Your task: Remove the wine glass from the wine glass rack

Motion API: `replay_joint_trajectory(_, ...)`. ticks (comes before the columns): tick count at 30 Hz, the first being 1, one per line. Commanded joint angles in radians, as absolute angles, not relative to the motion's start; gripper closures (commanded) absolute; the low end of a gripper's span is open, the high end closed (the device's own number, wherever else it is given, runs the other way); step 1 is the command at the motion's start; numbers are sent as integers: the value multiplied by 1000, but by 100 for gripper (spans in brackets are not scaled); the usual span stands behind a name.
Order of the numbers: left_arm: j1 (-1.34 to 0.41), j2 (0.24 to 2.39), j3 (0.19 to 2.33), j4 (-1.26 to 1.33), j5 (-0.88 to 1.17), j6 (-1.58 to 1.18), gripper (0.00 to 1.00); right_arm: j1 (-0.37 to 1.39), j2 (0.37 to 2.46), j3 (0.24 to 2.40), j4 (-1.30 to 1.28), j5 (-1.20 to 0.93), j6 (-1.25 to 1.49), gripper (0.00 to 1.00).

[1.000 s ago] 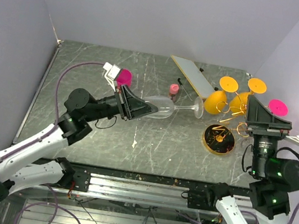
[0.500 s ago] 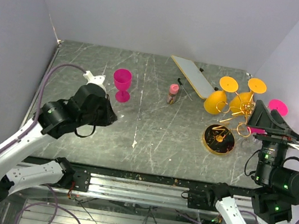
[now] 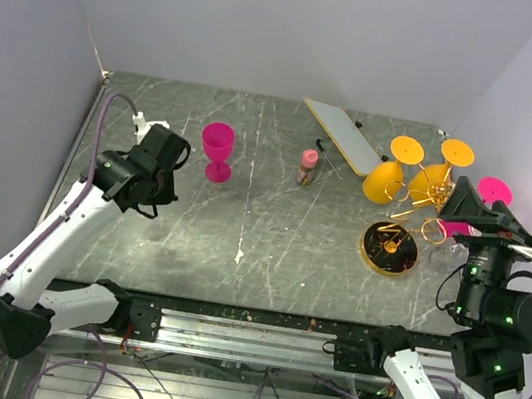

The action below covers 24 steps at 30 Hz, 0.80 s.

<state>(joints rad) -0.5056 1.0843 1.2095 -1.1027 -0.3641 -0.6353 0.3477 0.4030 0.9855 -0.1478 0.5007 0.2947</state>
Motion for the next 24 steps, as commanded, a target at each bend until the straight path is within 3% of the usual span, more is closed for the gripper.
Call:
replay_joint_trajectory(1,-431,1117,1239,-1015,-328,-539,93,347,432,1059,-216,611,326,1)
replay_joint_trajectory(8,-294,1205,1261,-873,-228,-503,93,347,434,1087,-267,805,512,0)
replay_joint_trajectory(16,-169,1439,1430,-795,-53,-455,93,348,467,1154,-326,918,651,0)
replay_joint_trajectory(19,-163,1501,1482,-764,-37,-442,93,348,462,1166,-308,793,607,0)
replay_joint_trajectory(22,-160,1565,1518,-751,-32,-445,93,347,449,1161,-225,512,249,0)
replay_joint_trajectory(24,-160,1611,1541,-757,-27,-440,93,347,440,1154,-203,484,222,0)
